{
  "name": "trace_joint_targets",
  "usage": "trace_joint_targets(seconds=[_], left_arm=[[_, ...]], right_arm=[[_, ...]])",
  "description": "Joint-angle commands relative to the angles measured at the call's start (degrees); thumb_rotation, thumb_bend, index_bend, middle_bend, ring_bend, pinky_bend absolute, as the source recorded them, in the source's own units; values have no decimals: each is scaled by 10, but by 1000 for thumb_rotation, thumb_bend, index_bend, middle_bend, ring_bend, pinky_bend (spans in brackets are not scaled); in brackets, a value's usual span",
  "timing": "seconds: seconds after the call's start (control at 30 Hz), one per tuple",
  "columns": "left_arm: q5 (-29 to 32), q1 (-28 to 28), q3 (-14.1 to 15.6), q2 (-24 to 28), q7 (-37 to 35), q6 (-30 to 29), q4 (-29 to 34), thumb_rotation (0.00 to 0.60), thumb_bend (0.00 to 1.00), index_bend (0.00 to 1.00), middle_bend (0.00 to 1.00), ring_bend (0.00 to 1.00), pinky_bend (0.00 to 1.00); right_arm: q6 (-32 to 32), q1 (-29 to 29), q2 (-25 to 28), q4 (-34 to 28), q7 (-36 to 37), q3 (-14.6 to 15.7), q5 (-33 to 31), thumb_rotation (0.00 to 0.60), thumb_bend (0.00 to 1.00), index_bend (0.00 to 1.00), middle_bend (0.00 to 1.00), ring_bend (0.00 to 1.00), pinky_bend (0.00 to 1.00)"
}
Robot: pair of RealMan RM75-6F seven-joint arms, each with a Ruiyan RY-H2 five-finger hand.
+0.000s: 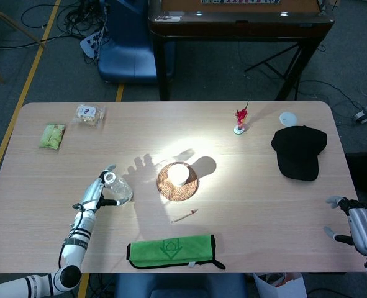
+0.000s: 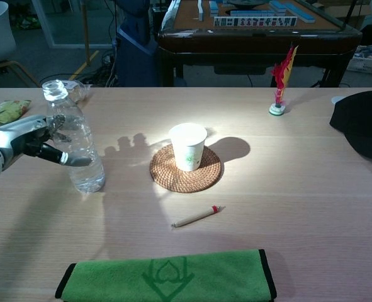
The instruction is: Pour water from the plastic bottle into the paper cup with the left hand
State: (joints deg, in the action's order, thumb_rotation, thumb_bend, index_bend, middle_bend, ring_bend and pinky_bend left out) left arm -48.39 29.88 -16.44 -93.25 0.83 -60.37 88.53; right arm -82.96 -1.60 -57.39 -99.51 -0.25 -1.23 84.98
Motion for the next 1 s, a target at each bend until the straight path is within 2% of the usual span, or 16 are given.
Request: trace_joint_targets(seconds=[0.03,0.27,0.53,0.6,0.7,1.0], left_arm=[[-2,2,-2,-8,0,-4,-7,600,76,115,103,150,262],[14,7,-11,-35,13,-17,-23,600,76,226,186,209,263],[24,12,-21,-55,19,-22,-27,600,76,353,330,310,291],[20,13,-21,-61,21,-28,-32,600,76,402,364,339,313],[13,14,-19,-68,28,-35,-37,600,76,530,447,406,369],[-23,15,-10,-85,40,-58,-56,600,75,662,588,514,525]], right_arm=[[0,0,0,0,0,0,0,600,0,371,416,403,454],[-6,2,3,-1,3,-1,2,600,0,371,416,403,454],[-12,5,6,-1,10,-2,4,600,0,371,416,403,454],[-13,5,6,-2,11,-2,4,600,0,371,416,403,454],[-13,6,6,-2,12,-3,4,600,0,371,416,403,454],[-14,7,8,-3,13,-2,5,600,0,371,416,403,454]])
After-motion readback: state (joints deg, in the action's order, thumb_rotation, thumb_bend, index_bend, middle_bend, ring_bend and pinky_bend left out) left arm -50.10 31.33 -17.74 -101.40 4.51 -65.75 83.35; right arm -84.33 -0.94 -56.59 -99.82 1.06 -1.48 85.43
